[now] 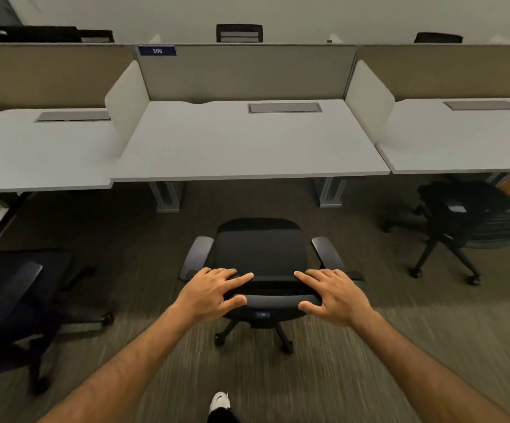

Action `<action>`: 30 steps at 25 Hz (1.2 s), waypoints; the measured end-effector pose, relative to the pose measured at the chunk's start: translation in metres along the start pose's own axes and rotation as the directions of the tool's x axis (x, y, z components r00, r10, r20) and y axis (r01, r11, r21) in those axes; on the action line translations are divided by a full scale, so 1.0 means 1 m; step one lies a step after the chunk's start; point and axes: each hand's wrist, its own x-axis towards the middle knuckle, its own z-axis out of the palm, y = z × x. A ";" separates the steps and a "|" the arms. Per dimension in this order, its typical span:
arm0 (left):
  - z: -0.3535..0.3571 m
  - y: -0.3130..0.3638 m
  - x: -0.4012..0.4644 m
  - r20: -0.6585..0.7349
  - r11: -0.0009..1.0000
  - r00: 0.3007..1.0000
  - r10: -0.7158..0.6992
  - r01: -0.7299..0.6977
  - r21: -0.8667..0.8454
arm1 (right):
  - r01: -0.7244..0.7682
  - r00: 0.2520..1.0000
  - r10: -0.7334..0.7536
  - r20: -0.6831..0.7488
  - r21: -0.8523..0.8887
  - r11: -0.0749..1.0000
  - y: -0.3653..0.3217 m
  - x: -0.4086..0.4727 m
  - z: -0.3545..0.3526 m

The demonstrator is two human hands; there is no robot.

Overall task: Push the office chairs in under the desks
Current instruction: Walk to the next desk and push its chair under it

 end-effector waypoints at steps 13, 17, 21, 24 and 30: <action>-0.025 -0.090 0.118 -0.111 0.999 0.993 -0.036 0.032 -0.033 | -0.014 0.999 0.016 -0.047 0.036 0.999 0.061 0.144 -0.027; -0.043 -0.119 0.155 -0.097 0.998 0.994 -0.039 0.034 -0.052 | -0.018 0.998 0.020 -0.055 0.042 0.999 0.078 0.191 -0.038; -0.054 -0.140 0.185 -0.096 0.997 0.994 -0.053 0.048 -0.056 | -0.009 0.998 0.012 -0.063 0.053 0.999 0.093 0.225 -0.045; -0.060 -0.152 0.206 -0.076 0.996 0.993 -0.089 0.086 -0.037 | 0.000 0.998 0.004 -0.064 0.072 0.997 0.106 0.247 -0.050; -0.073 -0.146 0.229 0.010 0.979 0.984 -0.179 0.179 -0.096 | 0.035 0.999 -0.032 -0.030 0.117 0.993 0.129 0.269 -0.064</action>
